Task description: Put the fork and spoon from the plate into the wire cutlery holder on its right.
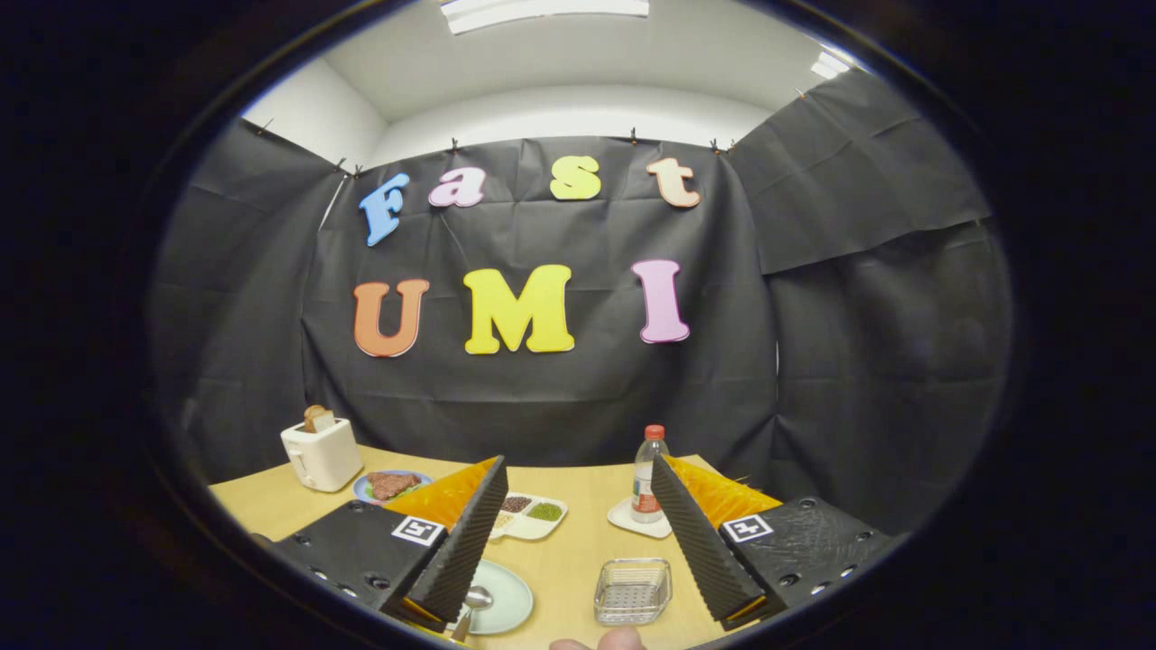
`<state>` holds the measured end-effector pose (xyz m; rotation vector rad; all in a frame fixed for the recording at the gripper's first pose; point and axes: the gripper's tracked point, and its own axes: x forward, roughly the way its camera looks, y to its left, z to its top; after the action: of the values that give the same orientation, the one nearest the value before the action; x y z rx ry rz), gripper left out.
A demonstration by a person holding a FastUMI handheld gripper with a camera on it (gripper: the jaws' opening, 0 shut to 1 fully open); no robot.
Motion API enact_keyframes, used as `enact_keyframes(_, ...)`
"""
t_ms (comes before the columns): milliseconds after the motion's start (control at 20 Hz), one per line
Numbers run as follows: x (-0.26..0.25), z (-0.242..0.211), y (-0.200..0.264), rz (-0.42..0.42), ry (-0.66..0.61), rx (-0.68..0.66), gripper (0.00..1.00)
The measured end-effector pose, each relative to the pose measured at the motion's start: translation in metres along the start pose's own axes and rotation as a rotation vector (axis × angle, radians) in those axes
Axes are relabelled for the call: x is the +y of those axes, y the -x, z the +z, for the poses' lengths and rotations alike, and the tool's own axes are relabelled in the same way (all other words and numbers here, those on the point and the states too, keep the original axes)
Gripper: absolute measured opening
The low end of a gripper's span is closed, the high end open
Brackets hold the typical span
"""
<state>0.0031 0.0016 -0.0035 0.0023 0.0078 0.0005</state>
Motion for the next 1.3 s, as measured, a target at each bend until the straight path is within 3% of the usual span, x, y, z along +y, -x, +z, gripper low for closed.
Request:
enact_keyframes(750,0.040,-0.015,-0.005,0.048,0.040,0.069,0.95)
enact_keyframes(1300,0.093,-0.073,-0.004,0.118,0.130,0.265,0.96)
